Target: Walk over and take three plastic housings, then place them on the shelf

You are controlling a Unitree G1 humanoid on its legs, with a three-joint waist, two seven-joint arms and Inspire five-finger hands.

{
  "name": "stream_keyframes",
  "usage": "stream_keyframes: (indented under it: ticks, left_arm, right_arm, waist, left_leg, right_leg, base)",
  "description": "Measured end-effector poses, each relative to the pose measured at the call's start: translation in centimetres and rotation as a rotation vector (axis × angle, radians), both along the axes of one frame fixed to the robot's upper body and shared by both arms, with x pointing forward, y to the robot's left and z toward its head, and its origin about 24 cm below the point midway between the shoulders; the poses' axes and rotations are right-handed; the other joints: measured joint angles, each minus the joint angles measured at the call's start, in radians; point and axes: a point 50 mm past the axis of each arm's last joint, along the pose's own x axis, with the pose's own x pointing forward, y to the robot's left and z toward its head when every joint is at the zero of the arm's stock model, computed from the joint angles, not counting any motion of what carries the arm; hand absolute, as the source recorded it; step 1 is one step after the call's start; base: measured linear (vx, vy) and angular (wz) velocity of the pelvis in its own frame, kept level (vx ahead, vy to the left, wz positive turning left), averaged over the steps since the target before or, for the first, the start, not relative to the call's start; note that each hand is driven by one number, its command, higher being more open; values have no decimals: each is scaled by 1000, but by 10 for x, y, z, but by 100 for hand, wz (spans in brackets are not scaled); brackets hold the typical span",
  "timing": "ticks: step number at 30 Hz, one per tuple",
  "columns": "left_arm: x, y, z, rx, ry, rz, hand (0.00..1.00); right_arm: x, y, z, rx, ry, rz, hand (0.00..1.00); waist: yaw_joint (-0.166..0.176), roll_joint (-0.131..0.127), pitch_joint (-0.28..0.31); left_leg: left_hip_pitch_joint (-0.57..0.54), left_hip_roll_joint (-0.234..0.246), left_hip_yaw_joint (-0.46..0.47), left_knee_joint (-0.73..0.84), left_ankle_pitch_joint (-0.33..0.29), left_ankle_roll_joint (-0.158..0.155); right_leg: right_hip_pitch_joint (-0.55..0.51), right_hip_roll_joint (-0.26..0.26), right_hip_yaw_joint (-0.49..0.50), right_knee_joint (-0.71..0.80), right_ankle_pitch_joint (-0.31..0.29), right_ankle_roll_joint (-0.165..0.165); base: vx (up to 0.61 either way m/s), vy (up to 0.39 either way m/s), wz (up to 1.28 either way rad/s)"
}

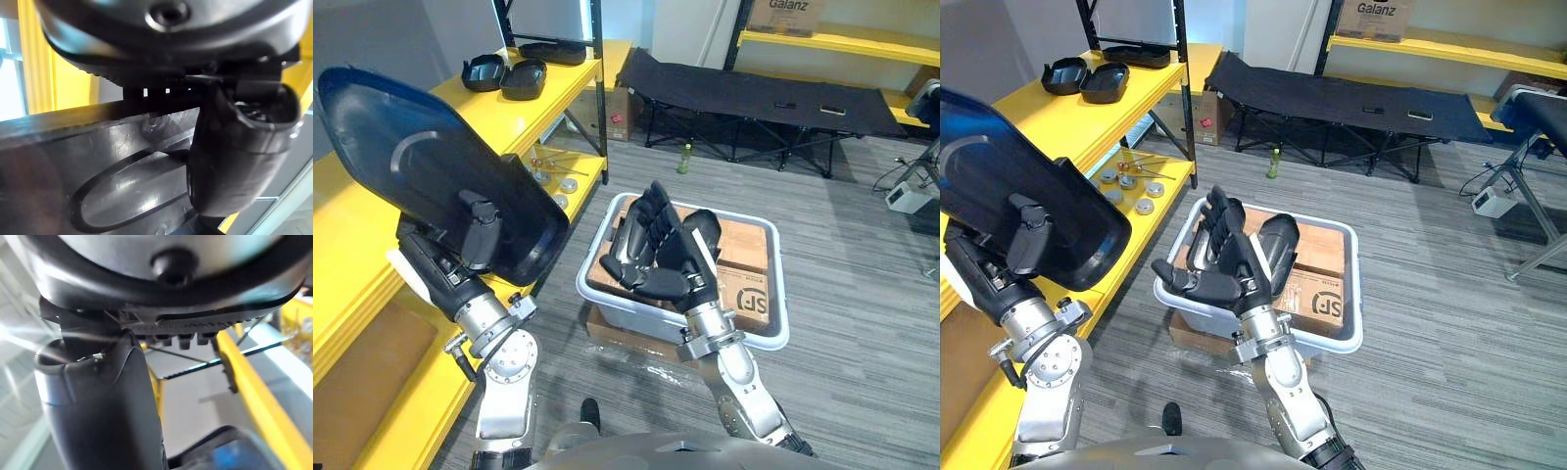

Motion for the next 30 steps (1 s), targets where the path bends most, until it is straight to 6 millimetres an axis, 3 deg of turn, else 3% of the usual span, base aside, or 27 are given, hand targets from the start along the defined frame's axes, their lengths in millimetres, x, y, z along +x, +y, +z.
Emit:
stream_keyframes:
  ticks: [3, 4, 9, 13, 19, 25, 26, 28, 29, 30]
  left_arm:
    - [0, 0, 1, 6, -28, -19, 0]
    - [-1, -2, 3, 16, -55, -57, 0]
    - [-13, 0, -3, 1, -72, -156, 0]
    - [-23, 7, -13, -40, -22, -177, 0]
    - [-28, 20, -15, -57, -15, -157, 0]
    - [-31, 18, -16, -32, 6, -192, 0]
    - [-35, 18, -16, -22, 17, -203, 0]
    - [-35, 17, -15, -7, 18, -231, 0]
    - [-33, 14, -14, 12, 22, -291, 0]
    - [-33, 13, -14, 18, 24, -309, 0]
  right_arm:
    - [-1, -20, -2, 5, 16, -96, 100]
    - [-4, -36, -14, -60, 86, -168, 100]
    - [-29, -78, -73, -243, 400, -304, 100]
    - [-37, -96, -82, -261, 465, -394, 100]
    - [-18, -89, -68, -251, 363, -352, 100]
    - [4, -49, -57, -354, 261, -171, 100]
    - [5, -40, -57, -383, 251, -137, 100]
    - [5, -39, -57, -415, 248, -139, 100]
    - [7, -51, -57, -445, 254, -183, 100]
    - [7, -56, -57, -461, 254, -207, 100]
  waist:
    - [-18, -1, 0]
    - [-21, -2, 1]
    - [-42, 4, 5]
    - [-55, 13, 10]
    - [-31, 7, 14]
    - [25, 1, 29]
    - [33, 3, 32]
    - [37, 3, 41]
    - [22, 13, 54]
    - [23, 23, 59]
  left_leg:
    - [5, 3, 15, -3, -4, 2]
    - [3, 4, 26, -4, -5, 3]
    - [5, 10, 64, -4, -14, -2]
    - [5, 14, 73, -3, -15, -2]
    - [5, 21, 46, 0, -14, -4]
    - [-10, 11, -87, 0, 6, -11]
    - [-42, 10, -105, -3, 2, 1]
    - [-76, 22, -30, 11, -23, 33]
    - [-124, 49, 95, 56, -41, 53]
    - [-138, 58, 134, 66, -41, 53]
  right_leg:
    - [-6, -1, 16, 4, -2, -1]
    - [-18, -2, 27, 9, -3, -1]
    - [-41, 0, 67, 10, -2, -3]
    - [-48, 2, 76, 9, -2, -3]
    - [-27, 15, 50, 8, 3, 0]
    - [46, 26, -87, 9, -23, -8]
    - [57, 29, -148, 19, -34, -7]
    - [70, 30, -228, 18, -35, -6]
    - [87, 29, -332, 20, -35, -6]
    - [89, 28, -359, 25, -38, -1]
  base:
    - [-4, 6, -19]
    - [-4, 14, -20]
    - [20, 5, -23]
    - [36, -9, -10]
    - [37, -26, 12]
    - [-8, -49, 71]
    - [-41, -56, 99]
    - [-62, -43, 163]
    - [-52, 3, 207]
    - [-64, 80, 219]
